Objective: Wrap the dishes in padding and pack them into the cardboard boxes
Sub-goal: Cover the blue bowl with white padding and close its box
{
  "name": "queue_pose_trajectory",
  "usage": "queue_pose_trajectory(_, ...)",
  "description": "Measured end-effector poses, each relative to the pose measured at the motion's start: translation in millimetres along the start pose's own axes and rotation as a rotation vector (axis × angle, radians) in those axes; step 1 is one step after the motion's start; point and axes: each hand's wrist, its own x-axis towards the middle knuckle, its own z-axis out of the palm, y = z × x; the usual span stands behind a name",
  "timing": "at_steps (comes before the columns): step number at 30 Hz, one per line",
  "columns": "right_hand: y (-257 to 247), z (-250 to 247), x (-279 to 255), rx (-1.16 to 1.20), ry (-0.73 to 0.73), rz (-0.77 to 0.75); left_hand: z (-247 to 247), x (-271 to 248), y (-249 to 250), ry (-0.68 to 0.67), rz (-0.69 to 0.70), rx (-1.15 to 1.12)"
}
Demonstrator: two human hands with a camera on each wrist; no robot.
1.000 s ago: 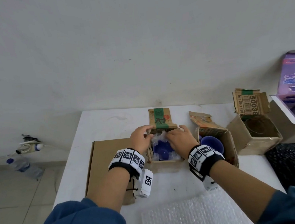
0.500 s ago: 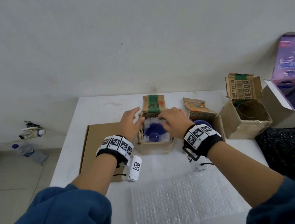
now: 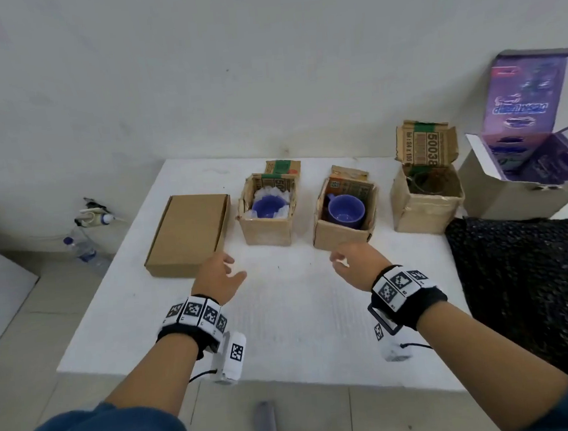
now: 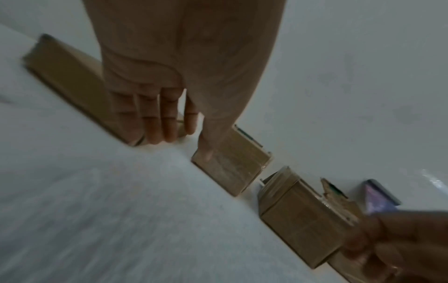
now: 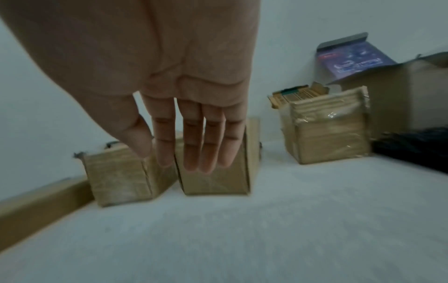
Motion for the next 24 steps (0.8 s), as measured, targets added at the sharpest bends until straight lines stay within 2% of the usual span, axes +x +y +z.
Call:
queue_pose_trajectory(3,20,22,-25,-0.062,-0.156,0.169,19,-16,-15,-0.076,-0.228,0.125)
queue_pose_trajectory(6,33,38,-44,-0.124,-0.264,0.288,32,-28,-16,-0.114,-0.379,0.323)
queue_pose_trajectory(8,37,46,-53,-0.144,-0.257,0.299,38,-34,-12,-0.125,-0.430,0.373)
queue_pose_trajectory(11,38,53,-61,-0.135,-0.223,0.290,42,-40,-4,-0.104,-0.492,0.260)
queue_pose_trajectory(13,39,55,-64,-0.115,-0.213,0.284,42,-41,-1,-0.088,-0.477,0.128)
queue_pose_trajectory(16,41,53,-68,-0.091,-0.210,0.262,41,-45,12,-0.060,-0.382,-0.127)
queue_pose_trajectory(21,49,37,-68,0.171,-0.237,0.339,40,-49,69,-0.101,-0.232,-0.574)
queue_pose_trajectory(24,48,18,-73,0.397,-0.094,0.327,48,-50,105,-0.189,-0.144,-0.676)
